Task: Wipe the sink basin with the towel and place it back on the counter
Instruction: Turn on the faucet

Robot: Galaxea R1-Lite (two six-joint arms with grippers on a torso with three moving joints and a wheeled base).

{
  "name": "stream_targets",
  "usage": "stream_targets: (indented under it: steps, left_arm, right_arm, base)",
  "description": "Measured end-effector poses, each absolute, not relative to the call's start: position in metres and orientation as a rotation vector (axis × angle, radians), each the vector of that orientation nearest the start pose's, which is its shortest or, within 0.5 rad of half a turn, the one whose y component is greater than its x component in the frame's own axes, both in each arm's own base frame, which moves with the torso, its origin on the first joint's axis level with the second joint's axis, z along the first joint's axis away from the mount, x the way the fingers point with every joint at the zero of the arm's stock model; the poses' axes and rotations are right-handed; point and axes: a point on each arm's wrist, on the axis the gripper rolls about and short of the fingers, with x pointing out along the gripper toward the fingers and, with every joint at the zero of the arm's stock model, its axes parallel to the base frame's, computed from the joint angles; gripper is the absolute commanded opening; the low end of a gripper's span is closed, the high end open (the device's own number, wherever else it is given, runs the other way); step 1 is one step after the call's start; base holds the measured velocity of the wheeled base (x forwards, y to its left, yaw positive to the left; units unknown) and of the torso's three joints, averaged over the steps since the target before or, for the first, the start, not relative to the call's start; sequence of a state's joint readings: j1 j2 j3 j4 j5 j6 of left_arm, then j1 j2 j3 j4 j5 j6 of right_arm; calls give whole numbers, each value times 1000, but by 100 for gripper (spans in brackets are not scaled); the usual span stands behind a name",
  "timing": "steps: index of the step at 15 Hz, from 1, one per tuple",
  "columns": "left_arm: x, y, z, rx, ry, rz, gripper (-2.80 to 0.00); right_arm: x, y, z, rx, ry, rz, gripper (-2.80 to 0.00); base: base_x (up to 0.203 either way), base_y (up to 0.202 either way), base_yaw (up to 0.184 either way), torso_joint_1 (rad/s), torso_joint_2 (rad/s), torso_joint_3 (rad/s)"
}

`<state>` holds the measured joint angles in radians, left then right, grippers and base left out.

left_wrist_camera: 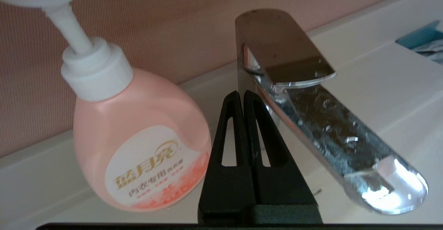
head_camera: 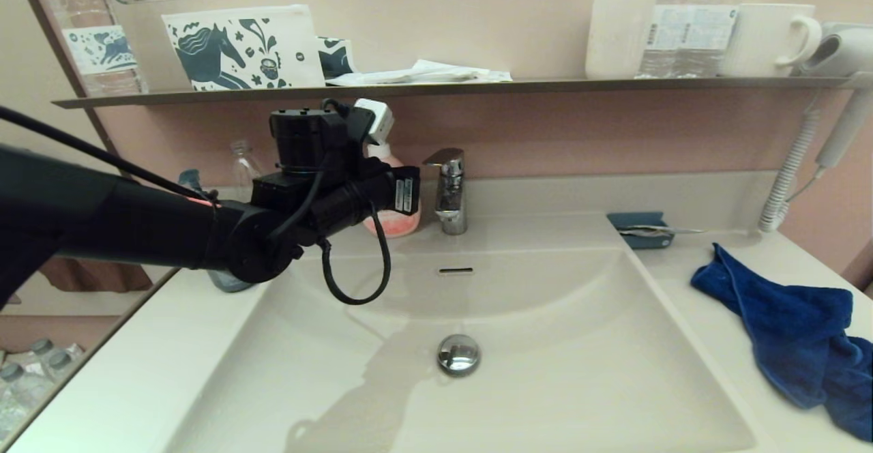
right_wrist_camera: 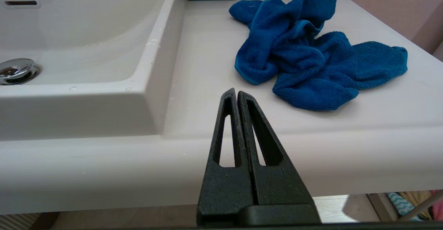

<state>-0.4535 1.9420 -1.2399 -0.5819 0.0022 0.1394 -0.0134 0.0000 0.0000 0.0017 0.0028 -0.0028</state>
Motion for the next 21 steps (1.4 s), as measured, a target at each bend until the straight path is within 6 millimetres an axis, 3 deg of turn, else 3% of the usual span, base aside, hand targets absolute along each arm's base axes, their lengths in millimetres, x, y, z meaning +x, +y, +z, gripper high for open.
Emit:
stream_targets:
  steps: [9, 21]
  left_arm:
    - [342, -208, 225, 140, 37, -475, -280]
    - [330, -210, 236, 121, 14, -472, -280]
  right_arm:
    - [-23, 0, 75, -3, 1, -11, -280]
    - [-23, 0, 75, -3, 2, -10, -280]
  base:
    - [0, 0, 0, 0, 0, 0]
    - [0, 0, 0, 0, 0, 0]
